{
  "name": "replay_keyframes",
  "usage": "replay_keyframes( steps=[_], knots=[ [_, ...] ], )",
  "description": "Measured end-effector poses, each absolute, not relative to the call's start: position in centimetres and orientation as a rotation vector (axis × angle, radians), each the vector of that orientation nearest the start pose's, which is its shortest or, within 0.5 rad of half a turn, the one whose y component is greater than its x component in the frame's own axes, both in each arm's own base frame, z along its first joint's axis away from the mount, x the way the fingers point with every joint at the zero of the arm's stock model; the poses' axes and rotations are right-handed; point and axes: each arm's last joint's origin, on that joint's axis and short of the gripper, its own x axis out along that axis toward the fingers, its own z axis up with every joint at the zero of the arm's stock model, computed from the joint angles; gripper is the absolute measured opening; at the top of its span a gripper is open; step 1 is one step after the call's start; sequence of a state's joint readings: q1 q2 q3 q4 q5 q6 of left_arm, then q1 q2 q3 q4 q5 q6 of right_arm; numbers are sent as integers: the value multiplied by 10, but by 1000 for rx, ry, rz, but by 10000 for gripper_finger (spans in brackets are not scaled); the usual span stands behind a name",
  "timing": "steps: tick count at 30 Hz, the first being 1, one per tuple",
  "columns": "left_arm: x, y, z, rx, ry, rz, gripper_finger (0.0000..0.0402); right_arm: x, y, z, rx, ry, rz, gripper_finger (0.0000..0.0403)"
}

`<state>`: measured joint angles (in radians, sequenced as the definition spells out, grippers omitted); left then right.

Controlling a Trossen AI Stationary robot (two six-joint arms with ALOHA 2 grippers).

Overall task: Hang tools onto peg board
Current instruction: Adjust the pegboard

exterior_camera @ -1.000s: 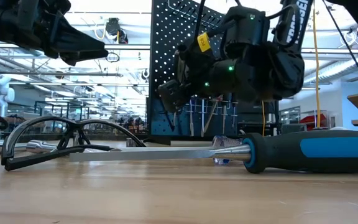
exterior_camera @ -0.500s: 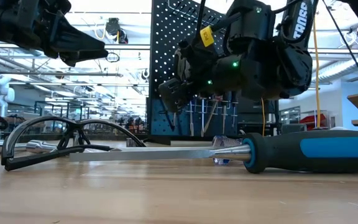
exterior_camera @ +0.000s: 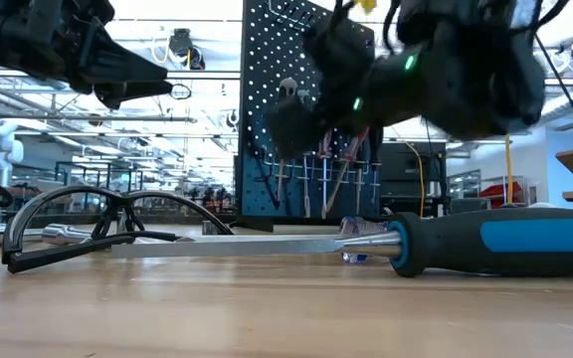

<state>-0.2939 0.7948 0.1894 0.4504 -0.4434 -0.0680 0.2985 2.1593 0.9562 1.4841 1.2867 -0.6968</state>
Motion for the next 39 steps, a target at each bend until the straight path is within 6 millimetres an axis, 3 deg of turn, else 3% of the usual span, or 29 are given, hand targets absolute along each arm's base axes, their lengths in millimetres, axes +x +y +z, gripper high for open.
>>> replay_keyframes(
  steps=[3,10,13,17,21,25,30,33,35,37,39],
  knots=[
    [160,-36,187,-30,140,149,185,367,102,158,-414,144,-1012,263],
    [166,-25,206,-89,-16,143,185,331,122,231,-353,221,-1116,263],
    [172,-17,212,-72,-17,125,185,309,123,260,-271,167,-1095,263],
    [186,-5,220,-46,-1,108,185,277,110,282,-197,121,-1093,263],
    [204,12,224,-14,34,121,185,244,92,290,-79,50,-1099,263],
    [215,32,229,15,16,112,185,211,80,285,9,-19,-1068,263],
    [222,48,241,0,-85,54,185,181,77,288,80,-214,-835,263],
    [228,55,238,-9,-52,78,185,174,75,287,112,-321,-606,263],
    [234,58,236,-12,-36,84,185,175,73,283,140,-352,-336,263],
    [239,60,235,-15,-26,88,185,178,70,279,201,-315,-71,263],
    [246,62,233,-18,-12,90,185,182,68,270,271,-217,58,263]
  ],
)
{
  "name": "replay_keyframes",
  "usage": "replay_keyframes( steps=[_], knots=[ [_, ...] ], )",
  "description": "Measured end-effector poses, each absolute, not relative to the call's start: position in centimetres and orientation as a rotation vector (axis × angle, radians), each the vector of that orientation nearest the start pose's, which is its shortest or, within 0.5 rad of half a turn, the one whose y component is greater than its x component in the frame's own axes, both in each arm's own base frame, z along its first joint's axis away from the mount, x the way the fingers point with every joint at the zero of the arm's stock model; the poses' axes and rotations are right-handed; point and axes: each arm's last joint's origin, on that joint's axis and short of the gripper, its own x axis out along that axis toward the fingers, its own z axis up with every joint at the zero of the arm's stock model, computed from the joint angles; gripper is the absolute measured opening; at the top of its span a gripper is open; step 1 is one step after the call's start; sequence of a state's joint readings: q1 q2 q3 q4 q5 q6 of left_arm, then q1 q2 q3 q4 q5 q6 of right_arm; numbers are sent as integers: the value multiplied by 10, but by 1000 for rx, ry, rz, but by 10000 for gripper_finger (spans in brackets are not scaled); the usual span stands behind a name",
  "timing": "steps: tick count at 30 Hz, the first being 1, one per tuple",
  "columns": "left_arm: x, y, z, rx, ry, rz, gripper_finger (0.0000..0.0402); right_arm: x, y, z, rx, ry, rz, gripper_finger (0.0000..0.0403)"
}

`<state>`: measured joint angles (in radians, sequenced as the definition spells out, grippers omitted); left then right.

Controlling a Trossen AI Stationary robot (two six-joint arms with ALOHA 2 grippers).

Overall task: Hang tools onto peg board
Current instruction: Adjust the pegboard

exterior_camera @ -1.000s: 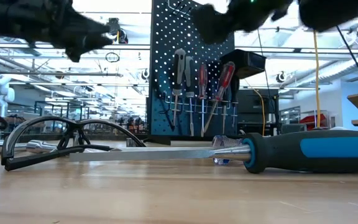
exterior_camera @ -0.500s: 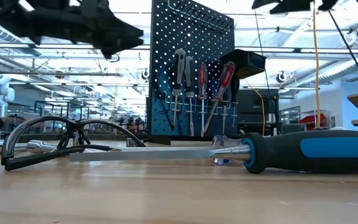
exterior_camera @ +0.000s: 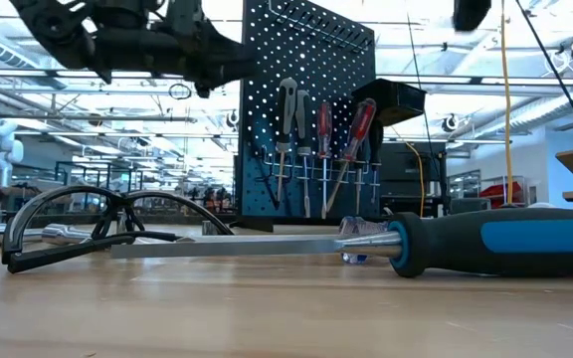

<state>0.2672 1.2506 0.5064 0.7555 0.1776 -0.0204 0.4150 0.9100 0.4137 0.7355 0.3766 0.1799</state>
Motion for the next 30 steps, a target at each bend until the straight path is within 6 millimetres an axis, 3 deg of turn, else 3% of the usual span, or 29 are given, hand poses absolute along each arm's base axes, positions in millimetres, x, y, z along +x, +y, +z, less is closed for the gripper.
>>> replay_keyframes(
  steps=[7,13,20,30],
  knots=[
    [263,71,226,-21,32,224,185,184,66,232,497,165,10,263],
    [263,79,222,-22,64,316,185,181,64,220,494,284,-36,263],
    [258,91,217,-25,110,393,185,173,52,222,322,307,-88,263],
    [248,113,212,13,175,506,185,150,22,237,242,269,-148,263]
  ],
)
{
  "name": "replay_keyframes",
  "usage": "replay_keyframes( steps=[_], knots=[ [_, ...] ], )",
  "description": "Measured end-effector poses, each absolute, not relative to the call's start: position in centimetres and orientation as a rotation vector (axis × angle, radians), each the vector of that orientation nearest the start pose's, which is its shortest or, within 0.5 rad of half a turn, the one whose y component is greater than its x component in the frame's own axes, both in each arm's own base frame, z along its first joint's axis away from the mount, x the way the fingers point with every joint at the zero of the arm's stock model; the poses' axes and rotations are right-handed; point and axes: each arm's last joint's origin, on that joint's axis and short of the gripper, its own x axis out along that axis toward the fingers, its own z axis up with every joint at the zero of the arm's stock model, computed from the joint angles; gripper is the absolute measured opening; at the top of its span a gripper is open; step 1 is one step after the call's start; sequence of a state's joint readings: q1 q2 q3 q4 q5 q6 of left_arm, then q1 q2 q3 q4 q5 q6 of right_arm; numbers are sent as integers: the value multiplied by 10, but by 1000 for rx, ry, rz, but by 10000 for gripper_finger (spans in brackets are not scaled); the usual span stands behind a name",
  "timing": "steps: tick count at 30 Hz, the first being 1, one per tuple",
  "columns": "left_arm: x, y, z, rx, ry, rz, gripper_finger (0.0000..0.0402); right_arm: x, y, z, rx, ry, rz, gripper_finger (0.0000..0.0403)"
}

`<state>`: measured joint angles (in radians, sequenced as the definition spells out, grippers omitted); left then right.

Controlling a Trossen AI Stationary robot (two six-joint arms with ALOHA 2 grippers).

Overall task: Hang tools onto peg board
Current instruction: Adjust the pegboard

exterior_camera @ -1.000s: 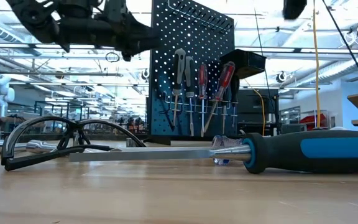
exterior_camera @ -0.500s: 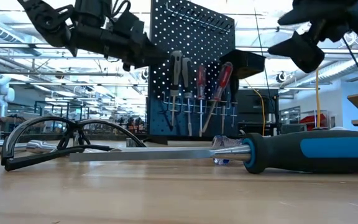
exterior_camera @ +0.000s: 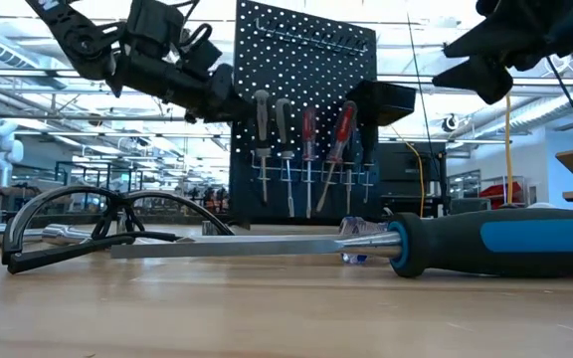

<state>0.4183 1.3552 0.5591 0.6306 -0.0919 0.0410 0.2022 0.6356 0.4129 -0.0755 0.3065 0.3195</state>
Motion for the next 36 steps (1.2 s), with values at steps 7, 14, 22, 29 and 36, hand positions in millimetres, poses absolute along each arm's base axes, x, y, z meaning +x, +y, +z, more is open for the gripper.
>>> replay_keyframes(
  steps=[7,14,22,29,36],
  knots=[
    [240,129,210,2,206,573,185,145,13,237,262,270,-208,263],
    [234,139,208,7,225,601,185,145,10,236,312,272,-237,263],
    [226,151,207,2,237,658,185,145,9,235,350,273,-277,263],
    [222,155,205,-9,264,671,185,145,8,233,342,281,-308,263],
    [213,150,218,44,271,657,185,146,9,232,374,286,-309,263]
  ],
)
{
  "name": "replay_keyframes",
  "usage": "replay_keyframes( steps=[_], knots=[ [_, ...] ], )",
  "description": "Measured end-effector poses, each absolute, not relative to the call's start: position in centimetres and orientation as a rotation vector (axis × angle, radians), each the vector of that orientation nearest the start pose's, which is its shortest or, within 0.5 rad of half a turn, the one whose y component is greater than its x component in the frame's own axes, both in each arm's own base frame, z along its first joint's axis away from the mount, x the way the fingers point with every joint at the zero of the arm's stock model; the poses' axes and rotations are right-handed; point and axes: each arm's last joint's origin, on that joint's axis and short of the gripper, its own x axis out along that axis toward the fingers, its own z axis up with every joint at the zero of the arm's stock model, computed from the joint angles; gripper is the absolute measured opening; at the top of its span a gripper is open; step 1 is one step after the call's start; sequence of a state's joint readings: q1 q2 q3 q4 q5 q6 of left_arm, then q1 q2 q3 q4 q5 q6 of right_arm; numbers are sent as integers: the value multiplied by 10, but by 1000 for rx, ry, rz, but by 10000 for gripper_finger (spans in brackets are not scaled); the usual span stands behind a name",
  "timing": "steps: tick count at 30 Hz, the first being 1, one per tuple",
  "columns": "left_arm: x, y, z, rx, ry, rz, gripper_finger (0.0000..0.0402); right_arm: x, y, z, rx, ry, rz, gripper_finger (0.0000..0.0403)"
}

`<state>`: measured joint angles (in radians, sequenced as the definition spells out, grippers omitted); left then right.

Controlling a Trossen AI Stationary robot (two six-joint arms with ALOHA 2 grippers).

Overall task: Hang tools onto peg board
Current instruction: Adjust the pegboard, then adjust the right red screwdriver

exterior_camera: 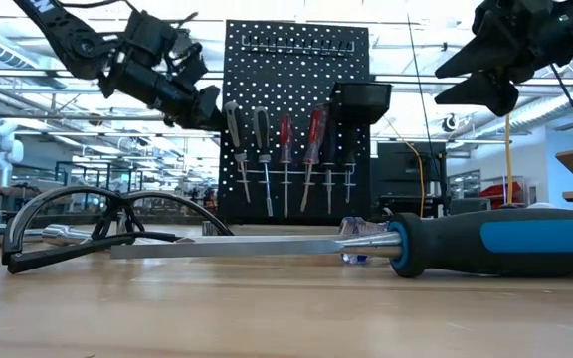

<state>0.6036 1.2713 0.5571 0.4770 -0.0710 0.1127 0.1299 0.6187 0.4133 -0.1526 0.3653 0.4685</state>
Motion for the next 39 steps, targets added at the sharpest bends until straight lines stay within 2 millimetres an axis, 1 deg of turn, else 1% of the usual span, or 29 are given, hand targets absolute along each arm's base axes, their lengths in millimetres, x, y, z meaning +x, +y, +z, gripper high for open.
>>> replay_keyframes(
  steps=[6,9,14,17,20,22,24,26,28,31,34,36,39],
  knots=[
    [197,138,244,67,207,650,185,146,9,227,374,336,-327,263],
    [190,124,258,73,169,610,185,147,8,224,357,347,-371,263],
    [194,85,275,106,79,442,185,149,7,222,313,363,-382,263],
    [205,57,277,116,48,354,185,149,7,222,306,365,-383,263],
    [224,29,270,146,43,301,185,150,7,222,302,368,-385,263],
    [238,14,263,172,26,294,185,150,7,222,284,362,-411,263],
    [253,4,255,200,-4,305,185,150,6,222,270,358,-447,263],
    [271,-1,246,217,3,317,185,150,5,222,266,348,-478,263],
    [292,-1,237,231,47,325,185,151,4,221,260,350,-497,263],
    [330,3,227,268,111,350,185,153,4,219,250,364,-508,263],
    [363,11,220,352,196,442,185,154,3,217,249,377,-514,263],
    [379,20,220,371,221,522,185,155,3,216,242,385,-515,263],
    [393,33,217,369,233,541,185,156,2,215,225,391,-521,263]
  ],
)
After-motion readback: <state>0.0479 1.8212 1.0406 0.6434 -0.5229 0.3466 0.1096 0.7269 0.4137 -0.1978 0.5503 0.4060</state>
